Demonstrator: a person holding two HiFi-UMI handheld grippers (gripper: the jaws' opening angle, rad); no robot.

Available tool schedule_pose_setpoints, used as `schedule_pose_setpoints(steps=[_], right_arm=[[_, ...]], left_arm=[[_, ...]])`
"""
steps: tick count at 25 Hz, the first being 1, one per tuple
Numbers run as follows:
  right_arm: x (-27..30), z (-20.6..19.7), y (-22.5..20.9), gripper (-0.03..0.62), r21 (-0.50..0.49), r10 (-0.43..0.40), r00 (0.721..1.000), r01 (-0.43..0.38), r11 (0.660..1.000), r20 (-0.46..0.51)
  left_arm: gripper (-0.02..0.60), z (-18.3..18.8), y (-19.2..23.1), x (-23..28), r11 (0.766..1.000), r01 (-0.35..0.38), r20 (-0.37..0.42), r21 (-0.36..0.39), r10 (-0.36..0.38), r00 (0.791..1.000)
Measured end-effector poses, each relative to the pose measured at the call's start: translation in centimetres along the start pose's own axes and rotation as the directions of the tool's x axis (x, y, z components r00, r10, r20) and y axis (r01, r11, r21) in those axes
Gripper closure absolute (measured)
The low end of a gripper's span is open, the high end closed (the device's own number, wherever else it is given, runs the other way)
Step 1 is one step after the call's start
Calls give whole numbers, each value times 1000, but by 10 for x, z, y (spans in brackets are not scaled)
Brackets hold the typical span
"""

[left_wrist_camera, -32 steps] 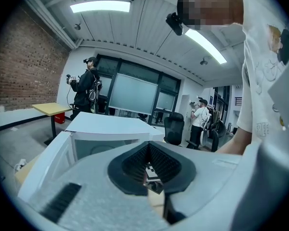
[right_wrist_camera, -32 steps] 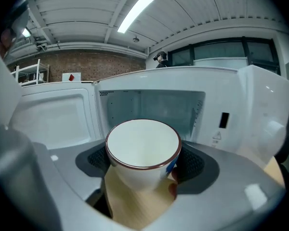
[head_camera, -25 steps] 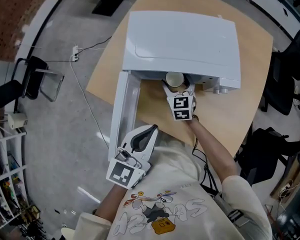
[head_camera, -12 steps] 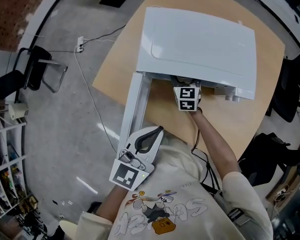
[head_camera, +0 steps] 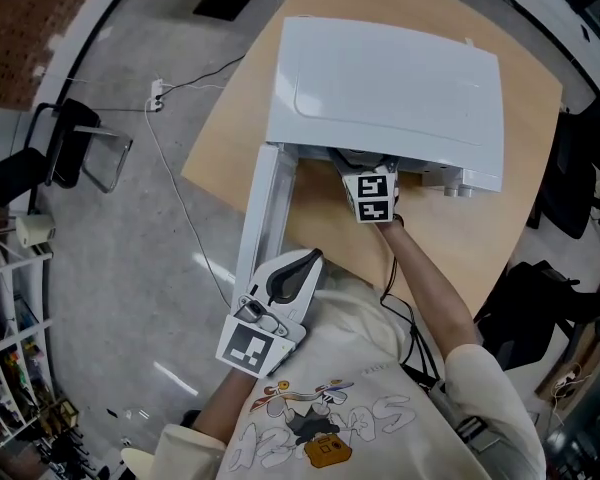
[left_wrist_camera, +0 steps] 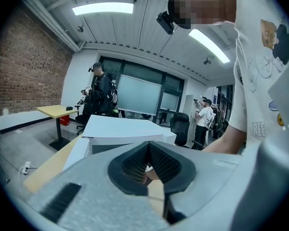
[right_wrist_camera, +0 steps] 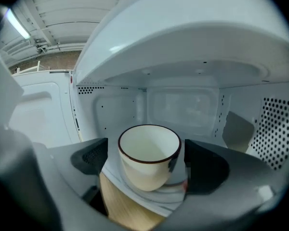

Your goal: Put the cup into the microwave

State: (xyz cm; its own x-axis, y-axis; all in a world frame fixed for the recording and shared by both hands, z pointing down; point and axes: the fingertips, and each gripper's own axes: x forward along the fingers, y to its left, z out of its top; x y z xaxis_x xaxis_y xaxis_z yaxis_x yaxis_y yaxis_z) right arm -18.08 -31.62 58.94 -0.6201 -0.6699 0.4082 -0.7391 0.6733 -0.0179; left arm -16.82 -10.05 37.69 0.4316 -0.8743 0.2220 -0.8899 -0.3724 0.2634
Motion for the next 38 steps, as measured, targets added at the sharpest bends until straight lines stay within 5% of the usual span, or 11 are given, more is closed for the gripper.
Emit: schedule_pose_setpoints(steps=[9,13,19,29,38], right_arm=[[-95,-9,9,121,50,4,1000,-4,999,-6],[-161,-7,1,295,89,-56,998,55,995,6],[-249,8,-20,588,222,-233,971,216,951,51],[-346,16,-41,589,269,-471,880,440,857,62],[-388,-4,-48,589,337,-542,839,501,797,36]], left_arm=[[578,-13,-4,3,999,-39,-42,-35,38,998],[578,-13,-19,21,999,15,-32,-47,-17,999],[578,-21,-67,59,976,212,-59,-43,-214,975],[578,-44,-151,98,881,472,-136,-12,-469,872],[578,-66,-172,98,868,496,-200,-6,-487,850]])
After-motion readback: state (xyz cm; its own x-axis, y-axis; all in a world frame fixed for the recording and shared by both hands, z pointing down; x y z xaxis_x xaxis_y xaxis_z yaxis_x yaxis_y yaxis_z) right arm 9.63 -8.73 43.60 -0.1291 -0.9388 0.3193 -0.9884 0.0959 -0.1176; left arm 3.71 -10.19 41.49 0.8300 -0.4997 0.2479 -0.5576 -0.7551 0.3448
